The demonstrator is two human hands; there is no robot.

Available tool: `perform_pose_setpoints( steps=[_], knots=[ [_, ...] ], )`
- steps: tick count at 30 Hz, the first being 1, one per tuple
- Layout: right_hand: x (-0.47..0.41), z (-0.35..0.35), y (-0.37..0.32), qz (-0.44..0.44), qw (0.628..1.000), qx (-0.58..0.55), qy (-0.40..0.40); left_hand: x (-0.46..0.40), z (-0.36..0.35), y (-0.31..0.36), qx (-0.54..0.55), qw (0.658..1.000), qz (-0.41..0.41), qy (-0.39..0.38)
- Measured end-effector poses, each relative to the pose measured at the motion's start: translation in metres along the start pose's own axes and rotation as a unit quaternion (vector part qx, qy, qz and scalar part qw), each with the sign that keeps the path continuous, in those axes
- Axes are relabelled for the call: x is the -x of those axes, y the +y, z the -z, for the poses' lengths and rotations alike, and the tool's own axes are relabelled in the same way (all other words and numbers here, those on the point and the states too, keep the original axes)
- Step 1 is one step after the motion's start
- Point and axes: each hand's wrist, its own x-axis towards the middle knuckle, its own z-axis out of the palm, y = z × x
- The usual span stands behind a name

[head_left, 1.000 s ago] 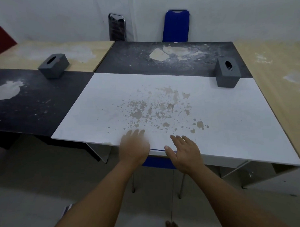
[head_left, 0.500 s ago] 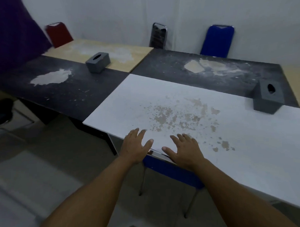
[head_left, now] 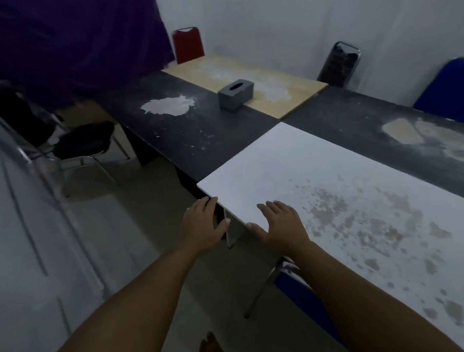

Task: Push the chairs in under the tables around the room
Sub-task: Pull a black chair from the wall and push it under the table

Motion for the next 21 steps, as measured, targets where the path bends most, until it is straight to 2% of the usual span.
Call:
perform_pose_setpoints(
  steps=[12, 21],
  knots=[
    [-0.141, -0.011, -0.099, 0.091, 0.996, 0.011, -0.019, -0.054, 0.061, -0.126, -0.032, 0.995, 0.094, 0.033],
    [-0.207, -0.036, -0.169, 0.161, 0.987, 0.004, -0.013, -0.054, 0.093, -0.203, -0.031, 0.986, 0.154, 0.05]
  ],
)
